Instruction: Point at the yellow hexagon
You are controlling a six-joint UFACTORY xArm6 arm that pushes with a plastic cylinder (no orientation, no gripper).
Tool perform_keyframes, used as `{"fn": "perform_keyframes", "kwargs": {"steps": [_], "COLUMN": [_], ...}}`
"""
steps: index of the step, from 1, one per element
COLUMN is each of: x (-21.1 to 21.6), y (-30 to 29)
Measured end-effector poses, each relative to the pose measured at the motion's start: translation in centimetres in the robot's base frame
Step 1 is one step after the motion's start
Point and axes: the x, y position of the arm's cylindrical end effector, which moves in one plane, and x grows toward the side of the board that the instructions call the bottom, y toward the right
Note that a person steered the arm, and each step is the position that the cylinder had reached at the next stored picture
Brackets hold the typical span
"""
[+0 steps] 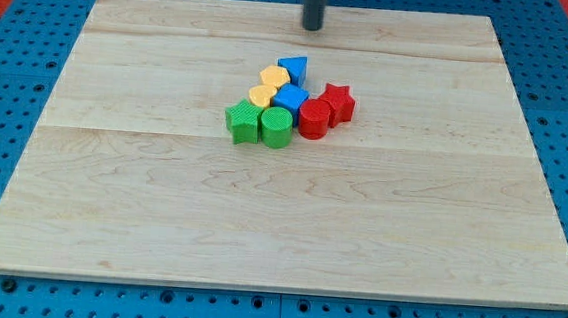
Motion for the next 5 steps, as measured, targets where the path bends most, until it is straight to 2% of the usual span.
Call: {"fn": "perform_keyframes", "kwargs": {"steps": [2, 3, 5], "x": [4.6, 5.1, 8.4], "y": [0.4, -3.1, -5.0]}}
